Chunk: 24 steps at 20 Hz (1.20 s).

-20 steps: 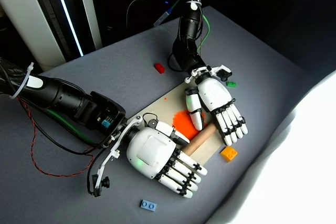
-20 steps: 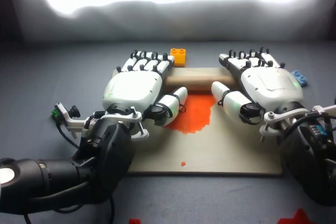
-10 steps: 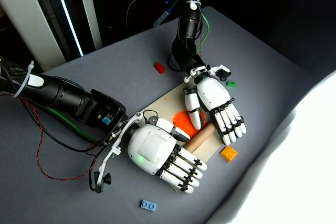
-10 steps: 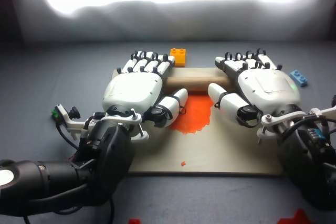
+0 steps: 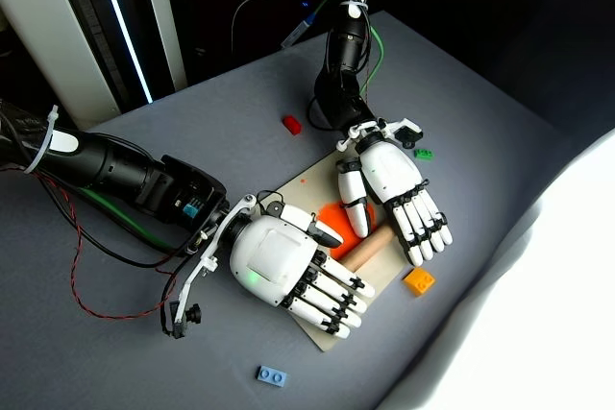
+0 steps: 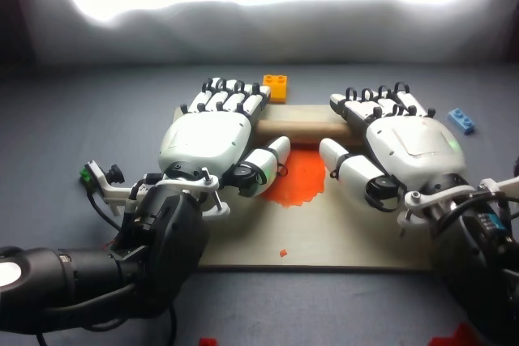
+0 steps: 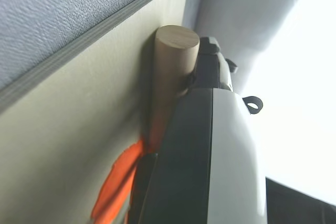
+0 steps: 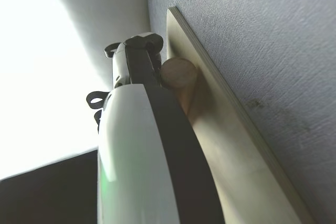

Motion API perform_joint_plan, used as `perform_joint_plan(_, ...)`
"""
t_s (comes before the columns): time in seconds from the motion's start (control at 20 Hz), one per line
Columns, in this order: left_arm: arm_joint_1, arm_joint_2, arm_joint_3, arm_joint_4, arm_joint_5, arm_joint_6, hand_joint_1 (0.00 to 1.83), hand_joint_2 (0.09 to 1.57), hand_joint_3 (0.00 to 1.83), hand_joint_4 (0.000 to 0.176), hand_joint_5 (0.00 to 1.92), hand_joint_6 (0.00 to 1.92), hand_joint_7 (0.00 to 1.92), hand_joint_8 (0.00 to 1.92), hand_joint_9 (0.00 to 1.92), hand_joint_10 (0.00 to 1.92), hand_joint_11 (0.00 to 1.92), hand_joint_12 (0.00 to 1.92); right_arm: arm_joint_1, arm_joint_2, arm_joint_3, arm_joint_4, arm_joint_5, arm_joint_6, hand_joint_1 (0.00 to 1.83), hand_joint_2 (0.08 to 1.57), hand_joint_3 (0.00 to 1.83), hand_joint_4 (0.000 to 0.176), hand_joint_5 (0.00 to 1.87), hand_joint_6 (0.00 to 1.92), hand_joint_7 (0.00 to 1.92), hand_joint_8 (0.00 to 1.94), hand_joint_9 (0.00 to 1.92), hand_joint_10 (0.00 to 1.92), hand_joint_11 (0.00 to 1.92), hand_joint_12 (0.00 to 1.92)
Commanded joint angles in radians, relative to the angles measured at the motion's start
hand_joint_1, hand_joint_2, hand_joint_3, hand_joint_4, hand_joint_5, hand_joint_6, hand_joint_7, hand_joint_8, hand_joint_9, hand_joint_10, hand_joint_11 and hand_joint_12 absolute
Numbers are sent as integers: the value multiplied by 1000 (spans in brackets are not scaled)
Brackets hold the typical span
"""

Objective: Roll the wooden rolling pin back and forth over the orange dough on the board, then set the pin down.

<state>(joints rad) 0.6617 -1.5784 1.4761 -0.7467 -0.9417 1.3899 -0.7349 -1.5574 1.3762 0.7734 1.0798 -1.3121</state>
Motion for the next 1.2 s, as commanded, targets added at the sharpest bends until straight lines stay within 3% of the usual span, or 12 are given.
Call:
perform_joint_plan(0.0,2,5,-4,29,-66,-5,0,1527,0,0,150,2,154,1,91,2,2,6,-7,4,-5,-38,73,-3,0,1569,2,0,324,5,361,3,287,11,0,702)
perform_joint_plan(0.4,18,30,-42,29,-65,7,0,1523,0,0,151,2,179,7,120,12,50,31,-19,7,-27,-38,96,-25,0,1569,11,0,336,7,353,1,264,2,0,591)
perform_joint_plan(0.55,22,43,-62,29,-61,15,0,1523,0,0,94,0,107,2,58,1,0,0,-26,9,-41,-38,115,-36,0,1568,6,0,333,3,337,0,256,3,0,637)
perform_joint_plan(0.85,29,65,-93,29,-54,30,0,1517,0,0,128,15,172,25,124,27,35,18,-36,12,-56,-38,123,-42,0,1564,2,0,342,6,366,11,285,15,0,704)
perform_joint_plan(0.95,30,71,-101,28,-45,39,0,1521,0,0,152,0,187,7,145,8,0,229,-40,12,-63,-38,129,-44,0,1568,2,0,338,4,345,2,252,6,0,660)
perform_joint_plan(1.15,31,79,-113,28,-35,42,0,1508,0,0,113,5,128,3,76,2,0,32,-50,16,-80,-38,139,-52,0,1569,25,0,357,11,374,13,289,27,0,779)
